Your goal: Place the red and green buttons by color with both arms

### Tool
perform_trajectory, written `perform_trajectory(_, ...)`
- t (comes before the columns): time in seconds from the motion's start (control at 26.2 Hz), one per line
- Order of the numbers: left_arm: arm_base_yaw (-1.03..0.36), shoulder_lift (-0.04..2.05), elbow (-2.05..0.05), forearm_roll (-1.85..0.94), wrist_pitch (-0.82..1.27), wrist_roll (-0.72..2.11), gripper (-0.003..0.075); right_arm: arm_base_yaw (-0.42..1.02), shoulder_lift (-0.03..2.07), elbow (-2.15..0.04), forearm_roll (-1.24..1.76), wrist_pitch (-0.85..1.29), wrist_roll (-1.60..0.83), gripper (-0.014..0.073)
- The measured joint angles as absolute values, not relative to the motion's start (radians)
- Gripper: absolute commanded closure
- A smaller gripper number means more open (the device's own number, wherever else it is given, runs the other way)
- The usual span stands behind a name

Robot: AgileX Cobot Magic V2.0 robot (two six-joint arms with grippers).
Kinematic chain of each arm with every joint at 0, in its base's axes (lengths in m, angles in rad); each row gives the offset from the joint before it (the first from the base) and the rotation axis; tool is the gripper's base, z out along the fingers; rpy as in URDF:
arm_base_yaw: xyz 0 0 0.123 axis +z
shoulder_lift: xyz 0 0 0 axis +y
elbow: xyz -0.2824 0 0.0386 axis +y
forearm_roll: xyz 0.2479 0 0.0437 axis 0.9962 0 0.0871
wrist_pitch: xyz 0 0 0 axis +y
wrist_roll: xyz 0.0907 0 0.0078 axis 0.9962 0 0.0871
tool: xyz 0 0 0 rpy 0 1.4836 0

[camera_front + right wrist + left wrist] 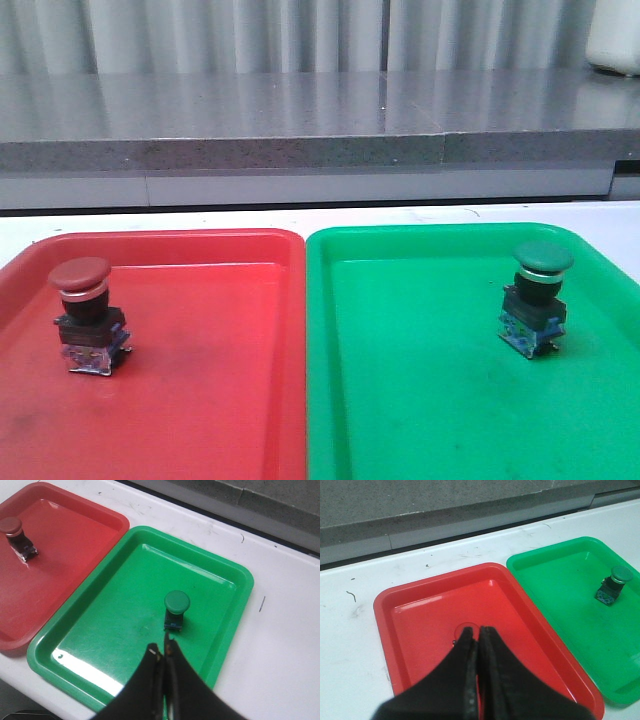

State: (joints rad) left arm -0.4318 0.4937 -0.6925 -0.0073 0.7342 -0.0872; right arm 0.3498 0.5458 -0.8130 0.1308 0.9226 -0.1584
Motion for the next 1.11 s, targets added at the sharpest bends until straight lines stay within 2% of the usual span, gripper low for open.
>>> perform_trajectory(0.23, -0.420, 0.463, -0.670, -0.015, 0.724, -0.087, 0.0740, 0.350, 0.546, -0.813, 0.129, 0.926, -0.158, 0.0664)
perform_trajectory(0.42, -0.270, 0.298, -0.553, -0.005, 0.702, -0.087, 0.0740, 0.350, 0.546, -0.813, 0.129, 0.929, -0.158, 0.0664)
perform_trajectory(0.69, -0.084, 0.068, -0.284, 0.041, 0.427, -0.087, 0.0740, 0.350, 0.546, -0.813, 0.127, 0.929, -0.158, 0.0664)
perform_trajectory(0.96, -0.031, -0.006, -0.018, 0.024, 0.171, -0.087, 0.0740, 0.350, 0.546, -0.813, 0.127, 0.931, -0.158, 0.0664)
perform_trajectory(1.11, -0.027, -0.006, 0.004, 0.024, 0.072, -0.087, 0.0740, 0.350, 0.546, -0.813, 0.127, 0.936, -0.158, 0.0664)
